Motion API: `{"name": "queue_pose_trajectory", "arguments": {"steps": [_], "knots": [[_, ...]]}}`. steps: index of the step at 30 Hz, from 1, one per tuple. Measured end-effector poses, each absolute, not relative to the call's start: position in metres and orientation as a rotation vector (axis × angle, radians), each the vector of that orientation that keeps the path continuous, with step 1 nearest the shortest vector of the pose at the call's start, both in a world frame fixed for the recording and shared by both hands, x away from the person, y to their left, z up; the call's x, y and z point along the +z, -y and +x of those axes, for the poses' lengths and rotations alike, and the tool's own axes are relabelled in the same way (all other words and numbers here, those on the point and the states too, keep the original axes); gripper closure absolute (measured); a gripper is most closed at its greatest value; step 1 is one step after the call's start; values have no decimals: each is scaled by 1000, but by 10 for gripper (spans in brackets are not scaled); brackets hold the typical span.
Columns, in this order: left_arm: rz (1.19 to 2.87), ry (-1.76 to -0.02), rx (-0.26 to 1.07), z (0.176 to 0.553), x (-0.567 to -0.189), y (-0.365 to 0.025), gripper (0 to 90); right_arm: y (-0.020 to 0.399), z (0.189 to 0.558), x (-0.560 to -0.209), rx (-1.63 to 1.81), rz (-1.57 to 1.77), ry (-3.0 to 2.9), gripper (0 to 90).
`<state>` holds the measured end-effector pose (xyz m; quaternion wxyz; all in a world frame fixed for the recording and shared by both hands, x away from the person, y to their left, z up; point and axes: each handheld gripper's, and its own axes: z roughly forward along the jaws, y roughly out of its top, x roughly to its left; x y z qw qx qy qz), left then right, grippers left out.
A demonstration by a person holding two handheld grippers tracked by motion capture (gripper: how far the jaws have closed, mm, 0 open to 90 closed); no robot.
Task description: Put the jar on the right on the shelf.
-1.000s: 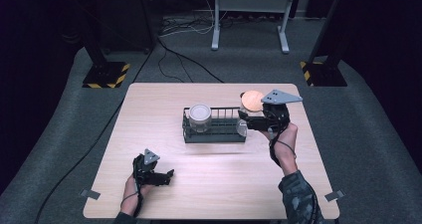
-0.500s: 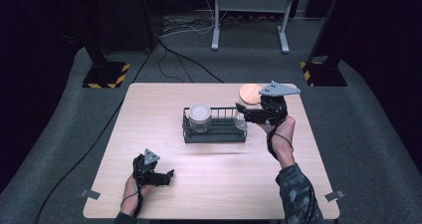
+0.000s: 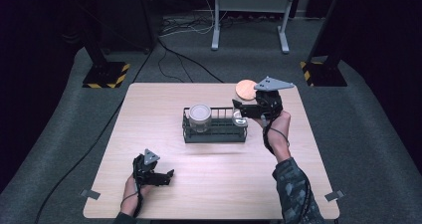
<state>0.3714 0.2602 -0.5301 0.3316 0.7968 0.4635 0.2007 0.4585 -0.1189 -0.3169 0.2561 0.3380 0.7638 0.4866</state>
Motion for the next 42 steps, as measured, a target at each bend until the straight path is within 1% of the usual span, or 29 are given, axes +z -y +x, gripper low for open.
{"name": "queue_pose_trajectory", "arguments": {"steps": [42], "knots": [[2083,-1207,527,371,-530,-260,4,98,492,-332,1303,968,-2085,250]]}}
